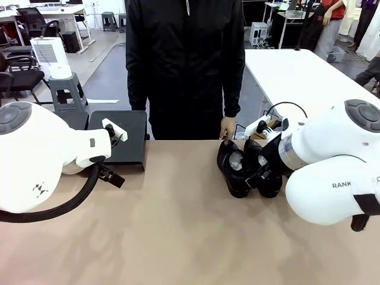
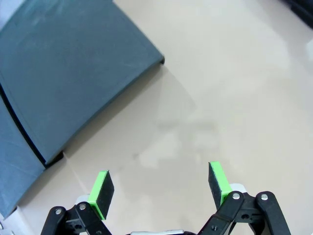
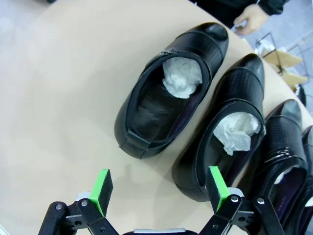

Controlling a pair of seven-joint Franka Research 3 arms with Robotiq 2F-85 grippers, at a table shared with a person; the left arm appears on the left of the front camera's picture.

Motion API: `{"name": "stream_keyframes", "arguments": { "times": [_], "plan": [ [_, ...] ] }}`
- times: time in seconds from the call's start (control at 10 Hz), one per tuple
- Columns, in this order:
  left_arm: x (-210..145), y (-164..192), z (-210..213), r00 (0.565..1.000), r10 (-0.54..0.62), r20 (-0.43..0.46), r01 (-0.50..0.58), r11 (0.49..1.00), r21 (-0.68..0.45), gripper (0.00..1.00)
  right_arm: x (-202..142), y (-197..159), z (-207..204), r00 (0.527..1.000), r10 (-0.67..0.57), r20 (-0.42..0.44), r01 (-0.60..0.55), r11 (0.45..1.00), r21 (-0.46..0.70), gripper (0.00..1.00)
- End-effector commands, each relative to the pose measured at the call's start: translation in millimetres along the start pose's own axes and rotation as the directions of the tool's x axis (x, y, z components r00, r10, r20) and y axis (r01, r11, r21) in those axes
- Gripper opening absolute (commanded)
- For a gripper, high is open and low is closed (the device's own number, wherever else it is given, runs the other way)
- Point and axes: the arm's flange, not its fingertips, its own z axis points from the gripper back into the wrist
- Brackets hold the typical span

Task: Organize the shoes by placing them on the stand.
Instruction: Pick up one Shoe and place it in the middle of the table.

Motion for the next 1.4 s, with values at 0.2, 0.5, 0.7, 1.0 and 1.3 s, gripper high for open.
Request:
{"name": "stream_keyframes", "arguments": {
  "times": [0.2,0.5,0.7,1.0,1.3],
  "plan": [
    [40.0,-16.2,86.6,0.996,0.001,0.087,0.003,0.999,-0.043,1.00,18.5,-25.5,93.8,0.992,-0.015,0.123,0.003,0.996,0.092,1.00],
    [39.9,-2.8,129.2,0.998,0.046,0.030,-0.045,0.998,-0.054,1.00,25.3,-42.7,140.4,0.995,-0.059,0.086,0.059,0.998,-0.003,1.00],
    [32.5,23.0,142.2,0.998,0.054,0.033,-0.056,0.996,0.071,1.00,23.3,-24.7,120.9,0.990,-0.052,0.130,0.043,0.997,0.071,1.00],
    [40.9,-4.6,129.8,0.998,0.048,0.048,-0.046,0.998,-0.038,1.00,23.6,-29.9,129.5,0.992,-0.054,0.110,0.048,0.997,0.060,1.00],
    [40.9,-4.6,129.8,0.998,0.048,0.048,-0.046,0.998,-0.038,1.00,62.5,-39.0,183.5,0.986,-0.160,0.044,0.162,0.986,-0.044,1.00]
  ]
}}
